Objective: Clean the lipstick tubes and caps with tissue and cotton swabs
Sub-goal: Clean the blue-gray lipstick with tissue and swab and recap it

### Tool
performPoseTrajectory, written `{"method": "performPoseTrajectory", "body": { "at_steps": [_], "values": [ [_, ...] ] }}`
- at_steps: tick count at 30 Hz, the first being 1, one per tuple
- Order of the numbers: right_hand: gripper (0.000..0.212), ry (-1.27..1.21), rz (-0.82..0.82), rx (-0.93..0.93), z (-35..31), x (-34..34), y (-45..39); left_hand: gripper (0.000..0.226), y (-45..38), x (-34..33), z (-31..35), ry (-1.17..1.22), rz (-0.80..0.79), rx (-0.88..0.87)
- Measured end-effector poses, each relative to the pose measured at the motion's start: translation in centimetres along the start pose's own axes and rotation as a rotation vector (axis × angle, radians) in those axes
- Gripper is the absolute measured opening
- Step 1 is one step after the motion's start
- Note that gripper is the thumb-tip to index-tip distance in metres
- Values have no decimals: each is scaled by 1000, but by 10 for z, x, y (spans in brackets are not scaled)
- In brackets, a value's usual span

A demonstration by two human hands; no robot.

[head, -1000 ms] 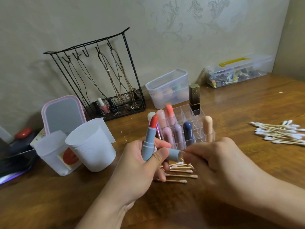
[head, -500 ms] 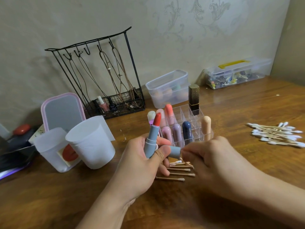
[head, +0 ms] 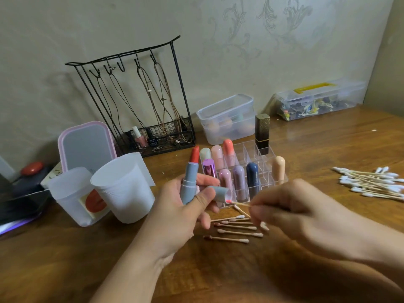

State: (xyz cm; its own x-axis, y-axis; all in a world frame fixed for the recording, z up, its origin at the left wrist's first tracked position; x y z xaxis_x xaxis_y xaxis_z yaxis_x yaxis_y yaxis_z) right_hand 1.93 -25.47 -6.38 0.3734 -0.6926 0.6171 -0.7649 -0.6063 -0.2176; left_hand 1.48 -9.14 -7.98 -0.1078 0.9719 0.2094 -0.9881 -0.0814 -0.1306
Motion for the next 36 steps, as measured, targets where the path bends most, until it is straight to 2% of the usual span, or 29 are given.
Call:
{"method": "performPoseTrajectory", "body": {
  "at_steps": [2,4,7,10,13,16,17,19,20,21,23,26,31,36],
  "values": [
    [24,30,105,42,-1,17,3,19,-1,1,-1,303,-25,66],
    [17,245,157,74,1,19,5,15,-1,-2,1,546,-81,104],
    [5,610,119,40,5,2,5,19,-1,-5,-2,749,-176,146],
    [27,733,116,-15,5,-6,2,33,1,-11,-1,825,-291,156],
    [41,810,115,-81,-3,2,5,38,2,-14,0,832,-308,156],
    [29,712,152,-179,0,30,4,39,1,-15,-1,780,-291,139],
    [19,691,231,-214,7,48,4,37,1,-15,0,761,-294,131],
    [14,664,485,-261,25,99,15,32,3,-16,3,700,-291,108],
    [7,693,536,-301,42,119,18,27,4,-16,3,654,-280,100],
    [11,742,555,-359,64,139,21,20,5,-16,3,598,-264,100],
    [28,804,494,-508,114,163,26,10,7,-15,0,480,-237,120],
    [27,827,353,-673,154,162,24,15,8,-18,0,402,-238,138],
    [20,789,235,-676,149,139,13,16,5,-15,-5,354,-208,140],
    [20,817,215,-665,155,138,9,17,5,-14,-8,397,-200,163]
  ]
}}
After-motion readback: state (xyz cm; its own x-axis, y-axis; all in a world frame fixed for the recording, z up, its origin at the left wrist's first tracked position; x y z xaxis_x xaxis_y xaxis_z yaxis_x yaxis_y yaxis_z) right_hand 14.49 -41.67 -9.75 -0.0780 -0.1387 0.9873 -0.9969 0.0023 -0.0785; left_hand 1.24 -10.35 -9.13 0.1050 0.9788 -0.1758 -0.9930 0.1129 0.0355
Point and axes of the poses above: each hand's wrist, its own y-axis away from the middle knuckle, its own x-axis out of the back of the hand, z = x × y, the point moved 9 cm from there along -y, towards the middle knuckle, and after that the axes turned 2 degrees about -x, right-handed, at the moved point
